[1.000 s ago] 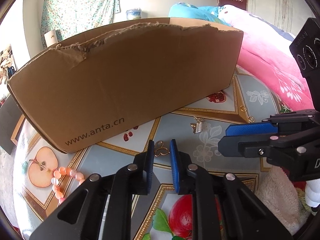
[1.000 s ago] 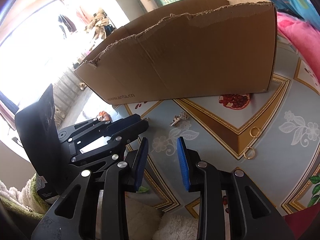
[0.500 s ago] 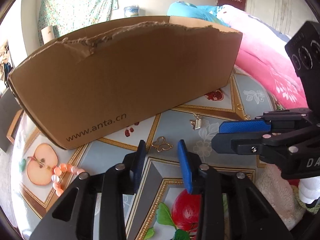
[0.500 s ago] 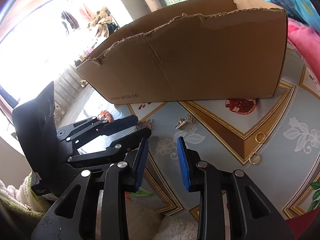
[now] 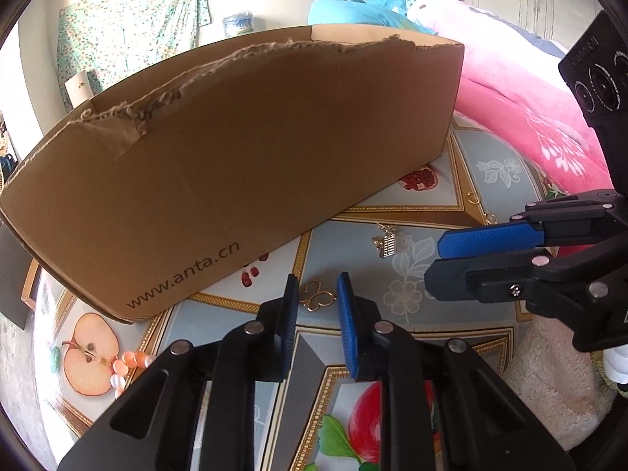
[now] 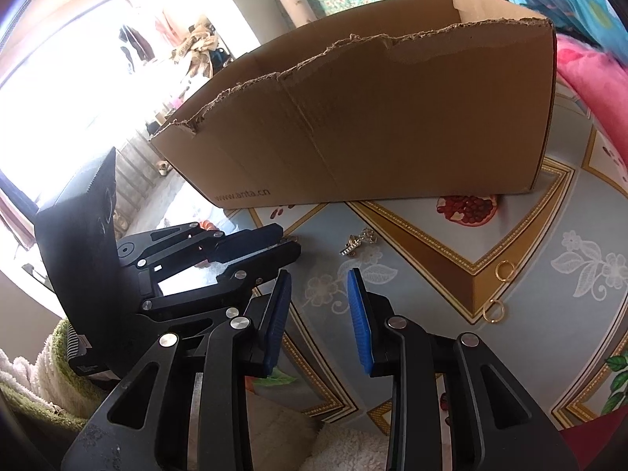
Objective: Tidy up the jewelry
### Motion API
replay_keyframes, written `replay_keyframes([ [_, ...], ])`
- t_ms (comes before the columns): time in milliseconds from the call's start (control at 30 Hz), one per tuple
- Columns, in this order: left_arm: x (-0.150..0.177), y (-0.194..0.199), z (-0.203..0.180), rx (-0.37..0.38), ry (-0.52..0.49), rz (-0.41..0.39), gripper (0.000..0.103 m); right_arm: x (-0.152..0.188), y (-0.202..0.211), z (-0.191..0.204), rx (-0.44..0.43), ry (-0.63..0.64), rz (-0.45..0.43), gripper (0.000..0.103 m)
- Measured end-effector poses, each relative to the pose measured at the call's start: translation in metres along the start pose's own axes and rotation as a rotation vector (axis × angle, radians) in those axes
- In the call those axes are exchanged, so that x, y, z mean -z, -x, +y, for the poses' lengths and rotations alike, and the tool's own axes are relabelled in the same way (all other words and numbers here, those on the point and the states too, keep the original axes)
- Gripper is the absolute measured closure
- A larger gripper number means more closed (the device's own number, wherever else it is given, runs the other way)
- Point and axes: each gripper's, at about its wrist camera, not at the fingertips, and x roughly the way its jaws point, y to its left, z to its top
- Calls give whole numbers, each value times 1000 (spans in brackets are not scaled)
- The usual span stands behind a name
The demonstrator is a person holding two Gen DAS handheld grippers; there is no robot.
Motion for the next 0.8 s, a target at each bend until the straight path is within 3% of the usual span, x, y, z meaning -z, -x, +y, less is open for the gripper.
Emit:
replay_keyframes([
  [33, 0, 1, -1, -2, 0, -2, 85, 0, 0, -1, 0, -2, -1, 74],
  [67, 0, 1, -1, -1, 0, -5, 98, 1, 1, -2, 0, -4, -1, 74],
  [100, 0, 1, -2, -8, 3, -4, 100, 1, 1, -2, 1, -6, -2, 74],
  [533, 5, 15, 10, -2, 99, -35, 99, -1, -1, 5, -2, 8, -19, 72],
  [800, 15, 28, 32, -45, 181, -30, 99, -5, -27, 42, 26, 145, -2, 72],
])
